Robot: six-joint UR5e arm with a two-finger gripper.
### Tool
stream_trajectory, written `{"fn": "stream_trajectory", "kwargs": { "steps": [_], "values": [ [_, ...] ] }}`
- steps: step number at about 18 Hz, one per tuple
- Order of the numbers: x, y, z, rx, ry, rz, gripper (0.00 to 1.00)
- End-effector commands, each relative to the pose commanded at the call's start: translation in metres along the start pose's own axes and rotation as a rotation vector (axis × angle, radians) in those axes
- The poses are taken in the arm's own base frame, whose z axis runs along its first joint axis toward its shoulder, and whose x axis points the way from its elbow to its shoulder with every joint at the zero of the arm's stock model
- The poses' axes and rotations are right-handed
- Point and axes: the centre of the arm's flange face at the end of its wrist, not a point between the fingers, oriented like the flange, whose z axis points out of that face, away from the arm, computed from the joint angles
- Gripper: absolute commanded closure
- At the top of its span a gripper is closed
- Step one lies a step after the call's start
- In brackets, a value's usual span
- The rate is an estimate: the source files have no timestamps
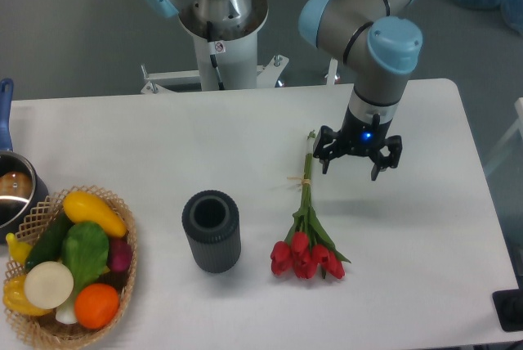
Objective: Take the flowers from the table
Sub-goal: 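Move the open gripper down toward the red tulip stems, then lower the gripper around the tulip stems below the tie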
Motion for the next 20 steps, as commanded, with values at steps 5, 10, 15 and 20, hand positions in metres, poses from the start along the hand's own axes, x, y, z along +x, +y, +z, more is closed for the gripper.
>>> {"fn": "stream_trajectory", "kwargs": {
  "steps": [5,10,15,20],
  "values": [
    [0.013,-0.010,0.027,-0.029,0.026,0.038,0.00],
    [0.025,-0.015,0.048,-0.064,0.046,0.066,0.00],
    [0.031,-0.027,0.072,-0.060,0.043,0.095,0.00],
    [0.033,-0.032,0.087,-0.064,0.048,0.106,0.00]
  ]
}}
